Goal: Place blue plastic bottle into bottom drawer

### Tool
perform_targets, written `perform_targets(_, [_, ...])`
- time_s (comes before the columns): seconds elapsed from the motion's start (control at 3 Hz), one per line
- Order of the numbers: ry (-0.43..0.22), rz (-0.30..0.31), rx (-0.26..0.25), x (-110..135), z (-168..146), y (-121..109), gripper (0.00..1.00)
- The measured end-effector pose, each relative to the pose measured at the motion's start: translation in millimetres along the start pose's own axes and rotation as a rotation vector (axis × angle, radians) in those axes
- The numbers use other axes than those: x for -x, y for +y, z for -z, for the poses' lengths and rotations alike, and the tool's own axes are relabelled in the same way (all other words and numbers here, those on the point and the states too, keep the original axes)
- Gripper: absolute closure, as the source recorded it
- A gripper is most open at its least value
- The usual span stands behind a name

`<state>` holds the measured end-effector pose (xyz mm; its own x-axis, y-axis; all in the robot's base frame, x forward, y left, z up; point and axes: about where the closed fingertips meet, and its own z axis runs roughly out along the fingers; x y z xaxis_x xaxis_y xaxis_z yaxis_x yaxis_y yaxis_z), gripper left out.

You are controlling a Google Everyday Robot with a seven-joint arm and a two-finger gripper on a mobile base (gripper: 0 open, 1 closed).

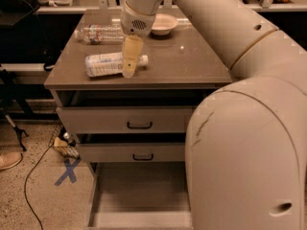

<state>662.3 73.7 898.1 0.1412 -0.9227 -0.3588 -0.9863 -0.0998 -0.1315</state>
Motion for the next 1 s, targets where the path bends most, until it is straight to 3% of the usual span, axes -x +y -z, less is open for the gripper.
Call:
perform_targets(0.33, [0.002, 0.006, 0.003, 2.4, -3.8, -2.1, 0.0])
perform_targets(1.0, [0.021, 0.037, 0.023, 19.7, -42.4, -30.4, 0.0])
